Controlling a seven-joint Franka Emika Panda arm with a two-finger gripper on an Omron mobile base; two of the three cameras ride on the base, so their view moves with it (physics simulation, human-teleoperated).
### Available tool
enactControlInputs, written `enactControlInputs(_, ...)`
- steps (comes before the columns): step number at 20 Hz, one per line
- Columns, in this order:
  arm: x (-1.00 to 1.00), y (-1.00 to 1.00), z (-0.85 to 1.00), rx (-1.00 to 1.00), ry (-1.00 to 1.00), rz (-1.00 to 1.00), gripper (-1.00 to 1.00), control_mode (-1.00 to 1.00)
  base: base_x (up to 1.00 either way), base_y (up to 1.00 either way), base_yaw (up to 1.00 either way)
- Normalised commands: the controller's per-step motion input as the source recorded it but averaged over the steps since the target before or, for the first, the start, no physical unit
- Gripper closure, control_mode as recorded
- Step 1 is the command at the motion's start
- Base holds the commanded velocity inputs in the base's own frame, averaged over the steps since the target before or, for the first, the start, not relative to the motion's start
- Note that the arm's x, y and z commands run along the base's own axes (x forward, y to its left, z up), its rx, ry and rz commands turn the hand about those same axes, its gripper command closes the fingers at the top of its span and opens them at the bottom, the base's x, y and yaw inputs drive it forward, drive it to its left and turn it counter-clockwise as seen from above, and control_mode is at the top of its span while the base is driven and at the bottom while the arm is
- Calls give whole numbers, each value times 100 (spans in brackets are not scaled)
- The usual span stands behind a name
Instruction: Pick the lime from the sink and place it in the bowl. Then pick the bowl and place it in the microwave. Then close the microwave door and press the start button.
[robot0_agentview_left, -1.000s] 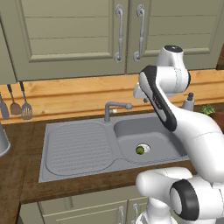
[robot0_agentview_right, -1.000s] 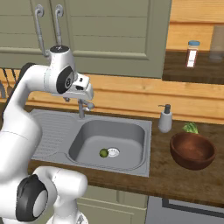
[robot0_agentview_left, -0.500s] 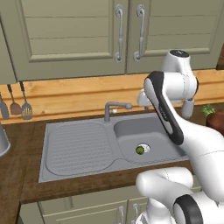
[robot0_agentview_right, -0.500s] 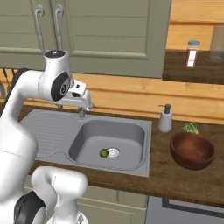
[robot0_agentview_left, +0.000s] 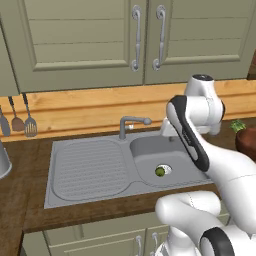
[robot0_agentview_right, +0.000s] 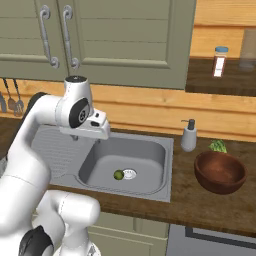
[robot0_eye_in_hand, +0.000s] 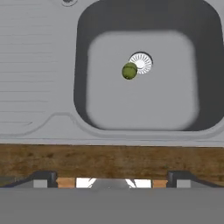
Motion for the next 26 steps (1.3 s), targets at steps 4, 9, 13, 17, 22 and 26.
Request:
enactControlInputs(4, 20, -25, -54, 0, 12, -3, -100, -100, 0, 0, 0)
enactControlInputs(9, 29, -11, -68, 0, 1, 0, -100, -100, 0, 0, 0)
enactControlInputs(13, 33, 0, -66, 0, 0, 0, -100, -100, 0, 0, 0)
enactControlInputs(17, 33, -1, -59, 0, -2, 0, -100, -100, 0, 0, 0)
enactControlInputs(22, 36, -16, -60, 0, -6, 0, -100, -100, 0, 0, 0)
enactControlInputs(26, 35, -7, -48, 0, 0, 0, -100, -100, 0, 0, 0)
